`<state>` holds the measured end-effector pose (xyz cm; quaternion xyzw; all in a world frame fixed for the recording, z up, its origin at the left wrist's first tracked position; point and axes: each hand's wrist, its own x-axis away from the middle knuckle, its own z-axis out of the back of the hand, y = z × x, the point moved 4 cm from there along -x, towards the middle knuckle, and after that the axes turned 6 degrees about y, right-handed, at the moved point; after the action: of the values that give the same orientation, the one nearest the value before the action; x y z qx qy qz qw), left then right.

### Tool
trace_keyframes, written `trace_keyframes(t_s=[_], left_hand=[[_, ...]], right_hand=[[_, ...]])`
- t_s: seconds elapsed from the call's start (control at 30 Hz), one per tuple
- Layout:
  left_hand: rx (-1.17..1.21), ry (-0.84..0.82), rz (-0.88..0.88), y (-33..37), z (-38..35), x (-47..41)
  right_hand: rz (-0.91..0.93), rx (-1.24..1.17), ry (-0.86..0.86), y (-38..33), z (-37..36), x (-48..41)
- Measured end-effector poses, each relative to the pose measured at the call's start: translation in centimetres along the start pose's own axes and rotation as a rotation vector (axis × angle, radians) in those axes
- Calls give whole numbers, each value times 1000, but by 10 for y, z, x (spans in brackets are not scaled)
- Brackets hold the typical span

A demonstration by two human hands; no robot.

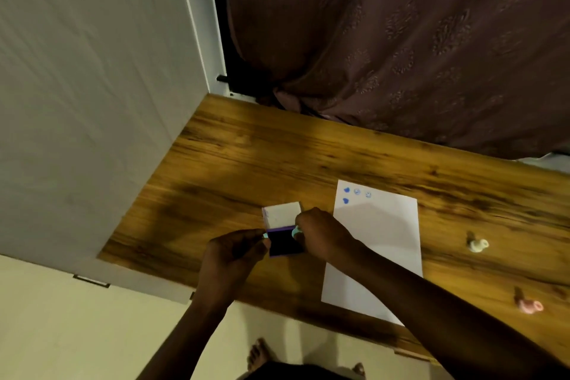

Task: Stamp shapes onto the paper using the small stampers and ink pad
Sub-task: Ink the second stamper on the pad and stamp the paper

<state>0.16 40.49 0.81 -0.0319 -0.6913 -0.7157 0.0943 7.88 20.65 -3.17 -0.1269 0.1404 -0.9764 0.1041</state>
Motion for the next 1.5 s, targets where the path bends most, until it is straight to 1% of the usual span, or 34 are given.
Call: trace_keyframes(t_s=[0.17, 0.33, 0.4, 0.47, 0.57, 0.63, 0.83, 1.03, 1.27, 1.5], left_hand=[[27, 4, 12, 3, -8, -4], [8, -11, 26, 2, -21, -4], [10, -11, 37, -1, -24, -3], [-2, -30, 54, -3, -26, -1], [-21, -45, 55, -6, -25, -1], [-17, -46, 55, -6, -25, -1], [-33, -54, 74, -10, -24, -2], [-79, -26, 69, -11, -26, -5], [-100, -31, 62, -11, -31, -12], [-140, -26, 42, -14, -38, -16]], right_hand=[[-89, -280, 59, 22, 33, 3], [-280, -386, 251, 81, 69, 2], [-361, -311, 315, 108, 73, 1], [-400, -198, 318, 127, 71, 0], [-402, -72, 270, 140, 64, -2], [-381, -29, 260, 141, 62, -5], [-334, 2, 276, 136, 61, -13], [-325, -2, 250, 137, 53, -15], [-326, 14, 247, 138, 49, -18], [-316, 109, 237, 134, 44, -20]])
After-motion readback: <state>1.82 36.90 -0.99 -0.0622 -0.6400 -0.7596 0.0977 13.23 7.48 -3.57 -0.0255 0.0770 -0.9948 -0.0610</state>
